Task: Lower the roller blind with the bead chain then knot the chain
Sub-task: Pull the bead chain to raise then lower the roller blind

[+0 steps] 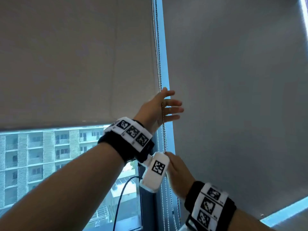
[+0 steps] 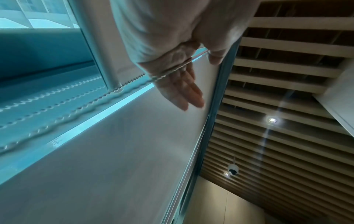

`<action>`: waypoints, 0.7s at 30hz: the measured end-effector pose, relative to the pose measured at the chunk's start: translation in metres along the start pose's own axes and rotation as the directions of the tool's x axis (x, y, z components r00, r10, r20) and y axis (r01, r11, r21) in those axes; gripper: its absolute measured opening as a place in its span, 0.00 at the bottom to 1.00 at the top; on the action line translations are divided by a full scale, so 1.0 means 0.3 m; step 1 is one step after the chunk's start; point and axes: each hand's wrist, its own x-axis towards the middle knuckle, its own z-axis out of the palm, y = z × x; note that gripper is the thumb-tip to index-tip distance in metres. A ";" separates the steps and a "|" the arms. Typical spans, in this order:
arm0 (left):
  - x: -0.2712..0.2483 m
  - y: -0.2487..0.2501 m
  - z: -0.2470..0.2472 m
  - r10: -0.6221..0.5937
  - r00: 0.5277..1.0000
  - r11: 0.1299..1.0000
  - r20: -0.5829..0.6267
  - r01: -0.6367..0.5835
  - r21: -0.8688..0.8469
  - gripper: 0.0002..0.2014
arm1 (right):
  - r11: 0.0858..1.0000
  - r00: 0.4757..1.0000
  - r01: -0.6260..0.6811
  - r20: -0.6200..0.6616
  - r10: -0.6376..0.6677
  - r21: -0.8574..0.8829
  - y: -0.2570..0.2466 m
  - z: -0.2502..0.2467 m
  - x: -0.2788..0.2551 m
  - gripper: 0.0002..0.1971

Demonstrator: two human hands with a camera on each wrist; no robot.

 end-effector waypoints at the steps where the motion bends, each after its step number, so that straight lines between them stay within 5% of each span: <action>1: 0.012 0.008 0.007 0.011 0.999 1.000 -0.052 -0.010 0.006 0.14 | 1.000 1.000 -0.012 0.026 0.013 -0.020 0.014 0.006 -0.034 0.19; 5: 0.028 0.006 0.017 0.047 0.983 0.997 -0.179 -0.036 0.061 0.17 | 0.994 0.988 -0.112 0.107 0.110 0.015 0.059 0.010 -0.136 0.25; 11: -0.020 -0.003 0.049 0.093 0.988 0.993 -0.121 -0.084 0.080 0.19 | 0.959 0.959 -0.242 0.188 0.213 0.149 0.035 -0.035 -0.104 0.17; 21: -0.187 -0.225 0.050 0.005 0.990 0.989 -0.142 0.017 0.149 0.18 | 0.960 0.992 -0.080 -0.071 0.102 0.270 -0.160 -0.145 0.140 0.15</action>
